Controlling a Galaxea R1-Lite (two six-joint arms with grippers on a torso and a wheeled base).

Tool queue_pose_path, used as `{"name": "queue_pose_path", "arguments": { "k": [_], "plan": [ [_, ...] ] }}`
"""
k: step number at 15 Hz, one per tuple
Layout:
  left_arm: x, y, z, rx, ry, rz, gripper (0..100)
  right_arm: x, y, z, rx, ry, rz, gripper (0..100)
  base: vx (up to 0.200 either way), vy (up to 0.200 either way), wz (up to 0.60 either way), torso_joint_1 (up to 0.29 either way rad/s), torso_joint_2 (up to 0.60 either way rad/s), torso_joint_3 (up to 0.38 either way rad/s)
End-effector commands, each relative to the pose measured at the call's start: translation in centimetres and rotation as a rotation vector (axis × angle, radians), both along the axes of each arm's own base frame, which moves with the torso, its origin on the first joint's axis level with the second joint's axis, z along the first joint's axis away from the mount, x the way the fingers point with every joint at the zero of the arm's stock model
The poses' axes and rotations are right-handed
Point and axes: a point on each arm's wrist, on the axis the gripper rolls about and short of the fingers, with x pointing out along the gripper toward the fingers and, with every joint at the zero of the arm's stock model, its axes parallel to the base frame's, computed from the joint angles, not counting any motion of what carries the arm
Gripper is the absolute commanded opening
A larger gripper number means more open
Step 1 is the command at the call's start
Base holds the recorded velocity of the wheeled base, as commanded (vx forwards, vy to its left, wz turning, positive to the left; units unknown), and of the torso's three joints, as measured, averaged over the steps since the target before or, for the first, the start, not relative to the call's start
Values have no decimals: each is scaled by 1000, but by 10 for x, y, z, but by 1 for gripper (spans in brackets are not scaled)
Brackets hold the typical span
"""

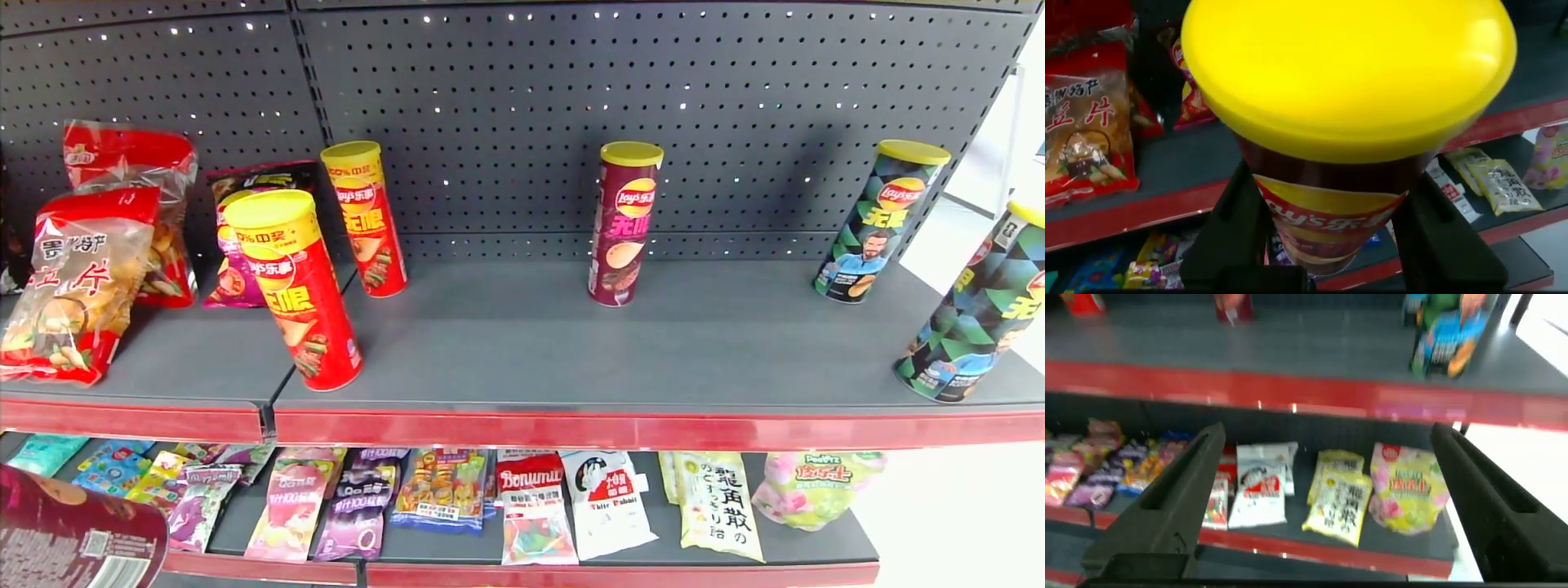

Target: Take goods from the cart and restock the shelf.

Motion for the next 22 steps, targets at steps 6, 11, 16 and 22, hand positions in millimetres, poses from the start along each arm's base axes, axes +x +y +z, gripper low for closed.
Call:
{"name": "queue_pose_path", "arguments": {
  "k": [6,11,16,22],
  "plan": [
    [3,1,3,-7,9,44,0,189,58,200,-94,129,441,100,0,0,0,0,0,0],
    [5,0,4,-46,29,-20,0,277,100,188,-94,228,552,100,0,0,0,0,0,0],
    [4,1,5,-45,23,12,0,357,119,158,-81,174,520,100,0,0,0,0,0,0],
    [4,1,5,-44,18,31,0,387,130,150,-86,172,479,100,0,0,0,0,0,0]
  ]
}}
